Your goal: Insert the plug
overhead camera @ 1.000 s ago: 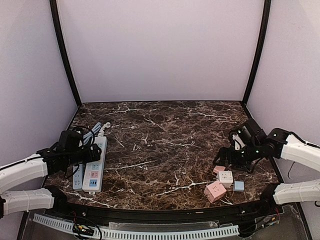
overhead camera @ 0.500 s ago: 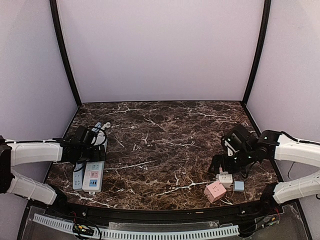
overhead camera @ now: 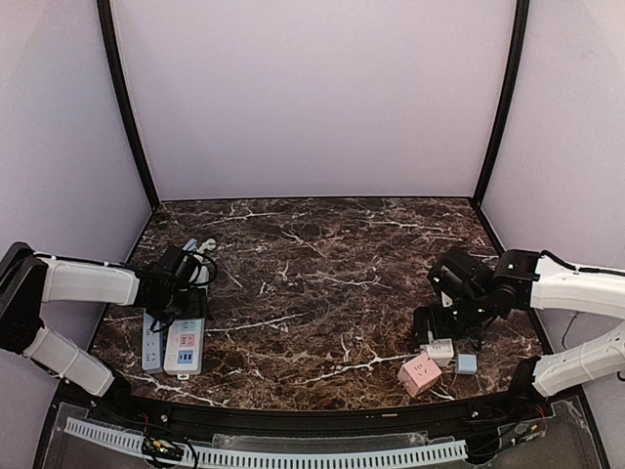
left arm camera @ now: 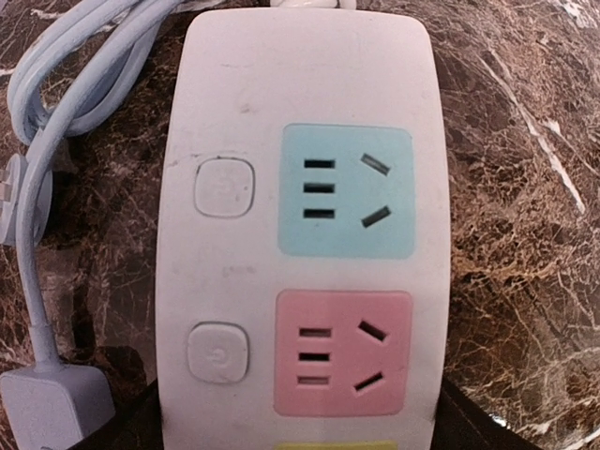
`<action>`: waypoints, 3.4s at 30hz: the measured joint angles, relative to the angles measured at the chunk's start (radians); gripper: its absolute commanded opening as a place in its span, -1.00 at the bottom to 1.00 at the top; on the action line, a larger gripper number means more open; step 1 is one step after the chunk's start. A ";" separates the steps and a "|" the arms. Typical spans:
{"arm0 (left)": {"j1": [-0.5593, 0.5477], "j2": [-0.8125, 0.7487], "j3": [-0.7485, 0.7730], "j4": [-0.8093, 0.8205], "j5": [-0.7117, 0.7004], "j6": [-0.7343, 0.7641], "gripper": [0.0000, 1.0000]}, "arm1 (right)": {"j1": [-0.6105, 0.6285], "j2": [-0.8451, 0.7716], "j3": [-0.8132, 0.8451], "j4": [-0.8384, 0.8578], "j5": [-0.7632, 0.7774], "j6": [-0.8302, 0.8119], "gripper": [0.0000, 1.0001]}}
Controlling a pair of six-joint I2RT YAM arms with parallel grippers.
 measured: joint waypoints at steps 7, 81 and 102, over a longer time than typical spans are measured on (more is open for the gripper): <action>0.000 0.008 0.005 0.007 0.003 0.003 0.24 | 0.001 -0.029 0.013 -0.055 0.071 0.019 0.97; -0.295 0.335 0.374 0.243 0.089 0.164 0.97 | 0.011 -0.013 0.071 0.031 0.159 0.047 0.07; -0.297 -0.080 0.024 0.386 0.269 0.201 0.94 | 0.056 0.195 0.075 0.449 -0.022 -0.050 0.05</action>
